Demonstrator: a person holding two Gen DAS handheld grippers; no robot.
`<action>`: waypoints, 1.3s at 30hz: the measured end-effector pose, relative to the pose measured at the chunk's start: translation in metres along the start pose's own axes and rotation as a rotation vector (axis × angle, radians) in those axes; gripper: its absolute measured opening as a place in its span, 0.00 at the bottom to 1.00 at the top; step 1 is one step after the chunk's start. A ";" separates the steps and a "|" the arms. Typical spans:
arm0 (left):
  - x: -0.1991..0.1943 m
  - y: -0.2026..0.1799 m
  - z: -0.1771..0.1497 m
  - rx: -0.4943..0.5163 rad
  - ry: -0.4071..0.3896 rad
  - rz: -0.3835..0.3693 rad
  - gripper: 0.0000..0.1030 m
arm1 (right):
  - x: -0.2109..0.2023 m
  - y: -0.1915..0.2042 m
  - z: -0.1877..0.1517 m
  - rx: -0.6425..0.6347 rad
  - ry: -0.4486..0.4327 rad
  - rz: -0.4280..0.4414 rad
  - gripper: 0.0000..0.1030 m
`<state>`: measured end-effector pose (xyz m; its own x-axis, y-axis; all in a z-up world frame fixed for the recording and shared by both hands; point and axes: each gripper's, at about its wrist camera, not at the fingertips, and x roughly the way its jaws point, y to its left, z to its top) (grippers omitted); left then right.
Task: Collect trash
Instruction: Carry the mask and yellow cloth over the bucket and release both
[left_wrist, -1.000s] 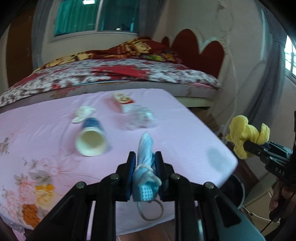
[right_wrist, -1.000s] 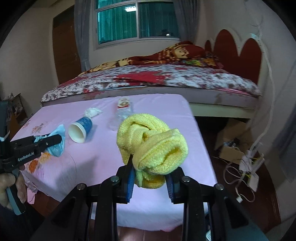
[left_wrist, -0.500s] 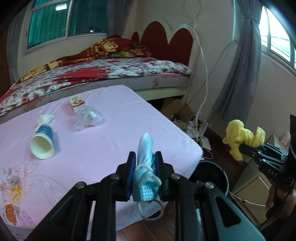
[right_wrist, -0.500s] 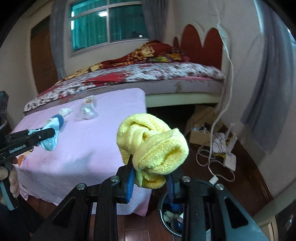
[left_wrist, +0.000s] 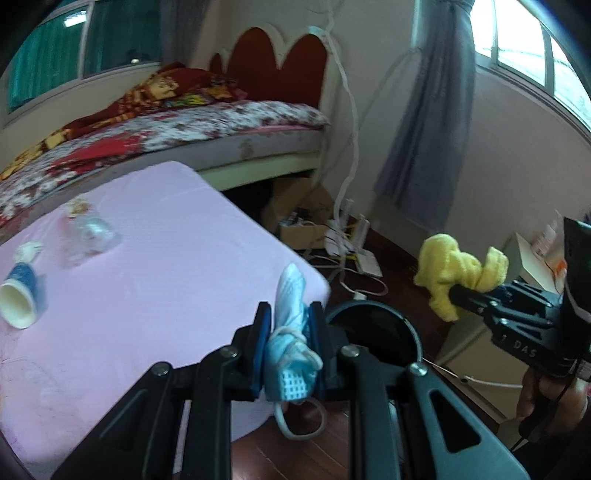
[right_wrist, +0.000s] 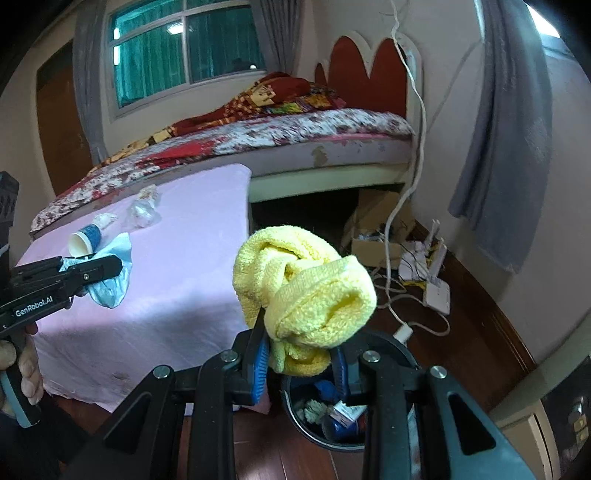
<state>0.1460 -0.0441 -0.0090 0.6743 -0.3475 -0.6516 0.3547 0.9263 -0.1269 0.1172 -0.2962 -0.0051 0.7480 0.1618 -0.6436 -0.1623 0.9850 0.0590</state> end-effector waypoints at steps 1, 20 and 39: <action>0.004 -0.007 -0.001 0.007 0.006 -0.011 0.21 | 0.000 -0.006 -0.004 0.007 0.008 -0.009 0.30; 0.109 -0.089 -0.028 0.090 0.199 -0.193 0.21 | 0.046 -0.097 -0.083 0.094 0.198 -0.104 0.30; 0.193 -0.092 -0.069 0.034 0.385 -0.246 0.24 | 0.144 -0.103 -0.118 0.041 0.371 -0.011 0.32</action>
<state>0.1989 -0.1861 -0.1747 0.2799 -0.4709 -0.8366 0.4997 0.8155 -0.2919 0.1659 -0.3810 -0.1944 0.4641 0.1260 -0.8768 -0.1238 0.9893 0.0766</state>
